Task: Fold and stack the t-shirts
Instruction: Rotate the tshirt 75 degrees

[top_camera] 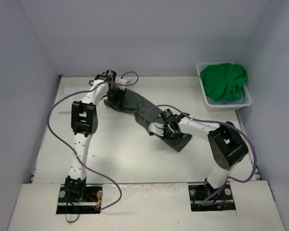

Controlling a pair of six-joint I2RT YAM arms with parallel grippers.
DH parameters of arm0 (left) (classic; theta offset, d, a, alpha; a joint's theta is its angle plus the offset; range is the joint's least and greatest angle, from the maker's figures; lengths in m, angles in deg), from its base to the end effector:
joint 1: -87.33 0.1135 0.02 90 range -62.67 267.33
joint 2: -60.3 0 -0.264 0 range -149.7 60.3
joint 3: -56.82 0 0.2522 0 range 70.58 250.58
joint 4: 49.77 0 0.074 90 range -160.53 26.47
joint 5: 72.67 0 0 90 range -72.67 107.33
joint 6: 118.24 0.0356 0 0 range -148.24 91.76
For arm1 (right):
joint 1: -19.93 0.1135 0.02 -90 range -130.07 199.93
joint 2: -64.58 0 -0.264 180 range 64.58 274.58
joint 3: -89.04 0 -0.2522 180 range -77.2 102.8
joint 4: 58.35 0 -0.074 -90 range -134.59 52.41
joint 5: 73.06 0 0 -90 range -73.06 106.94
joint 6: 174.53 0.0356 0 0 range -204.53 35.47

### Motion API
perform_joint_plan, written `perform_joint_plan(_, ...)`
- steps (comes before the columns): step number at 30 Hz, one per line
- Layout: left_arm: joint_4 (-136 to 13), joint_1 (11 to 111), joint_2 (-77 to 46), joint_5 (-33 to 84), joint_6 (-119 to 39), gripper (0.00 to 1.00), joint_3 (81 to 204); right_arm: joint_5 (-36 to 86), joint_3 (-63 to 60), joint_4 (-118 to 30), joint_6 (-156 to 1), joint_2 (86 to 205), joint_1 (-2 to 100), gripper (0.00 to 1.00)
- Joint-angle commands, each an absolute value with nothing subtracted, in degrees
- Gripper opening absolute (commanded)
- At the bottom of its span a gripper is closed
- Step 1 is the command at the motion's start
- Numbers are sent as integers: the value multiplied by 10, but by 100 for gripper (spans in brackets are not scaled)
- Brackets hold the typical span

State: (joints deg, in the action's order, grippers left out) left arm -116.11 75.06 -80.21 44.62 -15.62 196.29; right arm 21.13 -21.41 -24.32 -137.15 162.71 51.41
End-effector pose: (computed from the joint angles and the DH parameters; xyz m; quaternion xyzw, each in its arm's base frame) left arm 0.5013 -0.1257 0.1793 0.2505 0.9205 -0.2307 0.1913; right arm 0.2794 0.1741 0.1570 -0.6567 0.7152 -0.0085 0.2391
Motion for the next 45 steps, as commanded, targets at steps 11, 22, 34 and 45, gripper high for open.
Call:
perform_joint_plan(11,-1184,742,-883,407,-216,35,2112,296,-265,-188,-1254,1599,763,0)
perform_joint_plan(22,-1180,712,-895,343,-177,38,2111,325,-229,-191,-1202,1613,855,1)
perform_joint_plan(34,-1172,707,-922,272,-182,50,2157,269,-224,-191,-1168,1568,855,15)
perform_joint_plan(45,-1184,704,-859,230,-173,62,2151,254,-208,-194,-1150,1468,847,21)
